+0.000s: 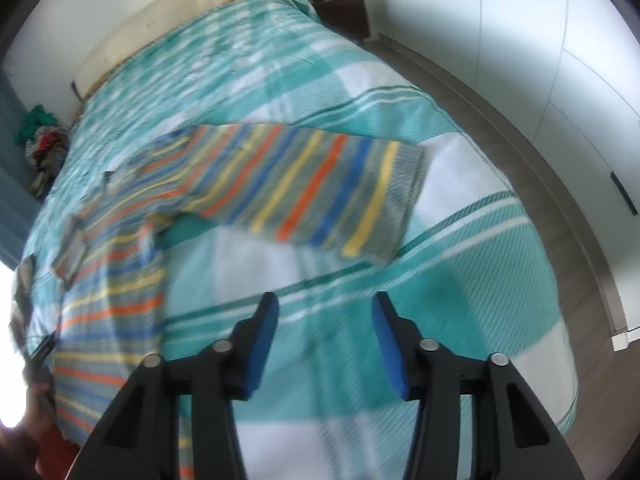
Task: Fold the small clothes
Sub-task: 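Open the right tool to release the sleeve and lift away, then grasp the other sleeve cuff with the left tool and fold it across the body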
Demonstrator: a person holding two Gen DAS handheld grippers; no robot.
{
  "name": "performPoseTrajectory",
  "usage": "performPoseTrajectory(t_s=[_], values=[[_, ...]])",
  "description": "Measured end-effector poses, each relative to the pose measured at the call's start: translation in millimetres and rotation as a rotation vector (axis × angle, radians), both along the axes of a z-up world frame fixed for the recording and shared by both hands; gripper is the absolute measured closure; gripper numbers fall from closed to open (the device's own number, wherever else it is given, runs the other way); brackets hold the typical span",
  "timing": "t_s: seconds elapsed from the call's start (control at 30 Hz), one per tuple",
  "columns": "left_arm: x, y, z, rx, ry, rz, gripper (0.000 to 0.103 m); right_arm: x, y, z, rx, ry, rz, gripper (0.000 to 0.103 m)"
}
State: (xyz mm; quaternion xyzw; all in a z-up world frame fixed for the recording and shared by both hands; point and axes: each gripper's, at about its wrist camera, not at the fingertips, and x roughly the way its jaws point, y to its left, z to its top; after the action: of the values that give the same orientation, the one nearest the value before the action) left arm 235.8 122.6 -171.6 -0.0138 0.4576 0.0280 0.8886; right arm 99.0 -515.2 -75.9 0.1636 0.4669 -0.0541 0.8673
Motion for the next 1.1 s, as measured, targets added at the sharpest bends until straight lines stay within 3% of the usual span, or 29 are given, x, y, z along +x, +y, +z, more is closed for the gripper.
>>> performPoseTrajectory(t_s=[0.17, 0.33, 0.4, 0.5, 0.57, 0.67, 0.77, 0.83, 0.93, 1.03, 1.1], values=[[1.3, -0.2, 5.2, -0.001, 0.059, -0.024, 0.0, -21.4, 73.1, 6.2, 0.022, -0.05, 0.157, 0.047], [-10.5, -2.3, 24.7, -0.017, 0.14, -0.087, 0.002, -37.4, 129.4, -16.7, 0.068, -0.04, 0.259, 0.042], [-17.3, -6.8, 45.6, -0.017, 0.1, -0.128, 0.002, -39.5, 145.1, -25.8, 0.026, -0.027, 0.299, 0.042], [-15.1, -21.9, 95.1, -0.012, -0.033, -0.213, 0.002, -36.4, 156.3, -31.9, -0.008, -0.018, 0.331, 0.042], [-3.3, -34.1, 125.4, -0.044, -0.114, -0.257, 0.002, -35.7, 156.1, -32.1, -0.002, -0.02, 0.332, 0.042], [26.4, -57.6, 148.5, -0.105, -0.177, -0.312, 0.002, -32.2, 154.0, -35.1, 0.013, -0.015, 0.316, 0.042], [58.1, -87.2, 135.0, -0.105, -0.17, -0.343, 0.002, -32.7, 152.5, -38.8, 0.022, -0.008, 0.303, 0.042], [74.3, -110.1, 108.9, -0.086, -0.109, -0.398, 0.007, -33.9, 151.6, -40.3, 0.026, -0.006, 0.294, 0.042], [78.2, -145.6, 65.7, 0.031, 0.004, -0.525, 0.024, -35.0, 148.0, -42.7, 0.032, 0.006, 0.288, 0.042], [64.1, -168.9, 33.3, 0.161, 0.11, -0.668, 0.025, -35.7, 142.4, -46.2, 0.042, 0.018, 0.278, 0.042], [57.5, -170.4, 31.3, 0.203, 0.1, -0.706, 0.025, -35.5, 140.0, -46.7, 0.049, 0.017, 0.273, 0.042]])
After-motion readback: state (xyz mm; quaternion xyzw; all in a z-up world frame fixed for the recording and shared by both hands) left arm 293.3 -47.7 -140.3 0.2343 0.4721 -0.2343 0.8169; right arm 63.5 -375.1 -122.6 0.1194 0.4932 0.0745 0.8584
